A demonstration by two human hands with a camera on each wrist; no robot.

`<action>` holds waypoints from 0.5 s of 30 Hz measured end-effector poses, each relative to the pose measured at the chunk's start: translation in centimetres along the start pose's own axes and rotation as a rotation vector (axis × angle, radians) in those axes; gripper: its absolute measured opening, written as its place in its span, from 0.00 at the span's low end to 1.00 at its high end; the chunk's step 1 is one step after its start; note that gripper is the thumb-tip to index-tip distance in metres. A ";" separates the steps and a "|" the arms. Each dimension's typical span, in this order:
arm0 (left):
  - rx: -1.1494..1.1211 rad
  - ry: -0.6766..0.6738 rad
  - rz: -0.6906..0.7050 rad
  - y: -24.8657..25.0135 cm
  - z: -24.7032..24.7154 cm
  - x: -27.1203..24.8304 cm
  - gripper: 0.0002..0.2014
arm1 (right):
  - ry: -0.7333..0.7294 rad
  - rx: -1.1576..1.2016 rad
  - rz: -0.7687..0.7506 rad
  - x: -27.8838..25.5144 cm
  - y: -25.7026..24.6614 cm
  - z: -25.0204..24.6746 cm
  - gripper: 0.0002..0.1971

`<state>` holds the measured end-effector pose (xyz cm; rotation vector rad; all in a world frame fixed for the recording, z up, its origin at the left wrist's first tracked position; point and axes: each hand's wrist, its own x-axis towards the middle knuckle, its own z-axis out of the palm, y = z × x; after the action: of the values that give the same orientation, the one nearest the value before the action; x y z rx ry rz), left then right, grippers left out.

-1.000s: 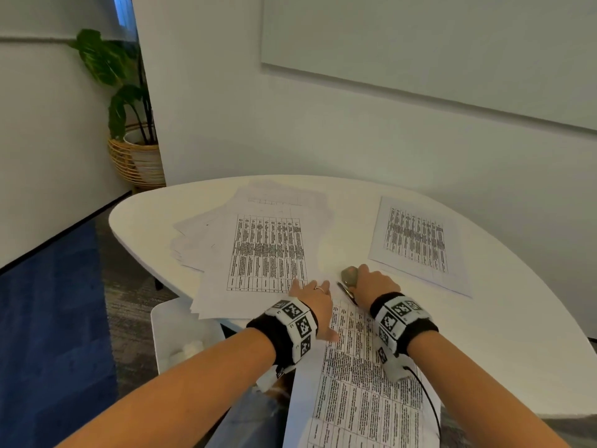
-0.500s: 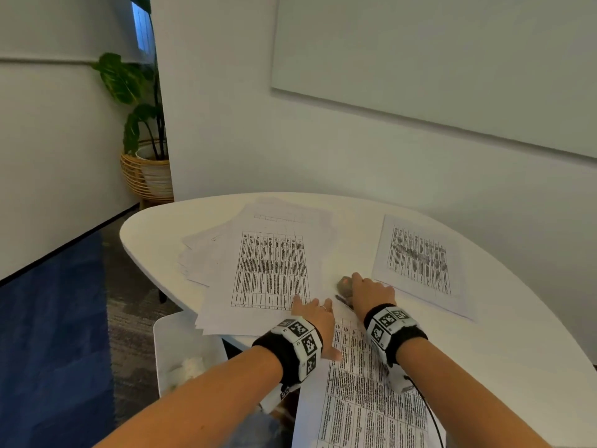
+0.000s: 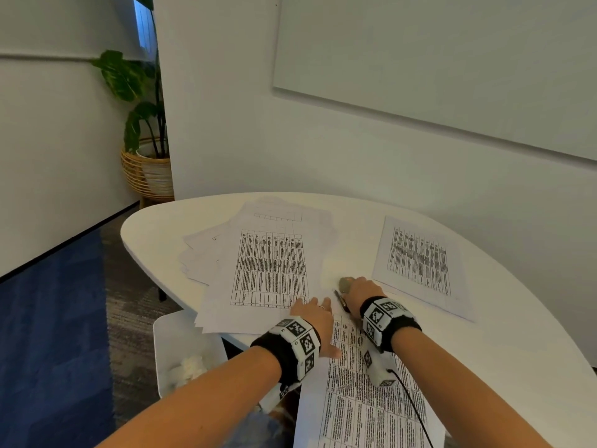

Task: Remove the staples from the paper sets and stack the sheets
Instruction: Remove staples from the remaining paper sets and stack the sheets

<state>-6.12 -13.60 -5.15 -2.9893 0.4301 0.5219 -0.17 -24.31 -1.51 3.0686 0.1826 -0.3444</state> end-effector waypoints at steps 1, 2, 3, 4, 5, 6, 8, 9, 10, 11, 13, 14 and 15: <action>0.001 0.001 -0.001 0.0 0.0 0.0 0.46 | -0.003 0.000 -0.002 0.0 0.0 -0.1 0.18; 0.002 0.001 -0.003 0.0 0.0 0.1 0.46 | 0.001 0.000 -0.008 -0.1 0.0 -0.2 0.18; 0.005 0.000 -0.006 0.0 0.0 0.1 0.46 | 0.008 -0.003 -0.011 0.0 -0.1 -0.2 0.18; 0.009 0.000 -0.010 0.1 0.0 0.1 0.46 | 0.011 -0.009 -0.010 -0.1 -0.1 -0.3 0.18; 0.012 0.001 -0.015 0.1 0.0 0.1 0.46 | 0.006 -0.012 -0.002 0.0 -0.2 -0.3 0.18; 0.012 0.004 -0.018 0.1 -0.1 0.1 0.47 | 0.002 -0.012 -0.002 0.1 -0.3 -0.2 0.17; 0.009 0.012 -0.018 0.0 -0.1 0.0 0.47 | -0.009 -0.004 -0.019 0.6 -0.5 -0.2 0.15; 0.003 0.013 -0.017 0.0 -0.1 0.0 0.46 | -0.015 -0.003 -0.031 0.8 -0.6 -0.3 0.15; -0.003 0.014 -0.014 0.0 0.0 0.0 0.46 | -0.023 0.001 -0.038 1.0 -0.6 -0.4 0.15; -0.010 0.016 -0.012 0.0 0.1 0.0 0.46 | -0.032 0.006 -0.038 1.2 -0.7 -0.4 0.15; -0.026 0.023 -0.013 -0.1 0.1 -0.1 0.46 | -0.040 0.017 -0.030 1.4 -0.6 -0.8 0.15; -0.031 0.024 -0.013 -0.1 0.1 0.0 0.46 | -0.042 0.028 -0.027 1.4 -0.5 -0.9 0.16; -0.034 0.022 -0.012 -0.1 0.1 0.0 0.46 | -0.039 0.047 -0.029 1.3 -0.3 -0.9 0.16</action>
<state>-6.15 -13.45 -5.24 -3.0307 0.4082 0.5000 1.26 -23.77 -0.95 3.1050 0.2214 -0.4158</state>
